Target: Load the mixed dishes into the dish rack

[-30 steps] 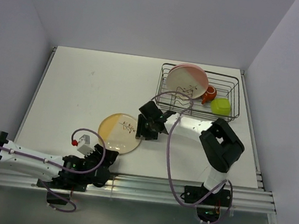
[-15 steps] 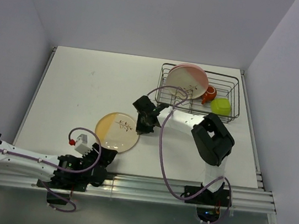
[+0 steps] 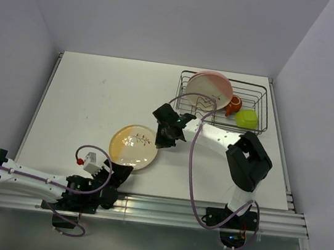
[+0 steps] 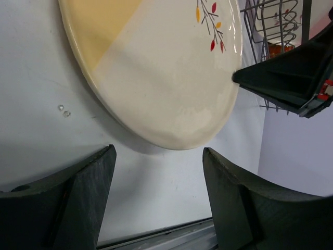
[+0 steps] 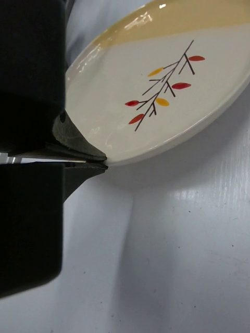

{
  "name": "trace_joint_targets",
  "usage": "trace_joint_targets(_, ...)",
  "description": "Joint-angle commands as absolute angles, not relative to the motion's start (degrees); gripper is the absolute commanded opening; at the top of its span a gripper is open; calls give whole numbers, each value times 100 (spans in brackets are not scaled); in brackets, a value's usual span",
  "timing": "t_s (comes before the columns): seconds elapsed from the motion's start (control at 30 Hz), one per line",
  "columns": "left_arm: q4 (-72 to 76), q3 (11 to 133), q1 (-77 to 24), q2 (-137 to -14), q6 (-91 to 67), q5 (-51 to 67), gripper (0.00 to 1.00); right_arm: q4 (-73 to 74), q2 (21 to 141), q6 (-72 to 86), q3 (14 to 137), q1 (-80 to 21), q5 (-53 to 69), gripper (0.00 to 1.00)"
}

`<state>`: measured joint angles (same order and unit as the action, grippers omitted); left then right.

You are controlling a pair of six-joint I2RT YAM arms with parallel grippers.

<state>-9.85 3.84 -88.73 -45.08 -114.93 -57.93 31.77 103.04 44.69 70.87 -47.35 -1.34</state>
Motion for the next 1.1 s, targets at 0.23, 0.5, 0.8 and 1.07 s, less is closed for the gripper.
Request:
trace_joint_targets(0.23, -124, 352, -8790, -5343, -14362, -6134, 77, 3322, 9791, 4491, 7163, -4579, 510, 0)
trace_joint_targets(0.5, 1448, 18, -8446, -5994, -14264, -5888, 78, 3261, 9686, 4597, 7066, -4579, 703, 0)
trace_joint_targets(0.8, 2337, -325, -8446, -6644, -14704, -6117, 78, 3015, 9598, 4825, 6742, -4579, 913, 0)
trace_joint_targets(1.07, 3092, -553, -8446, -7092, -14977, -6407, 73, 2830, 9554, 4974, 6496, -4588, 1160, 0)
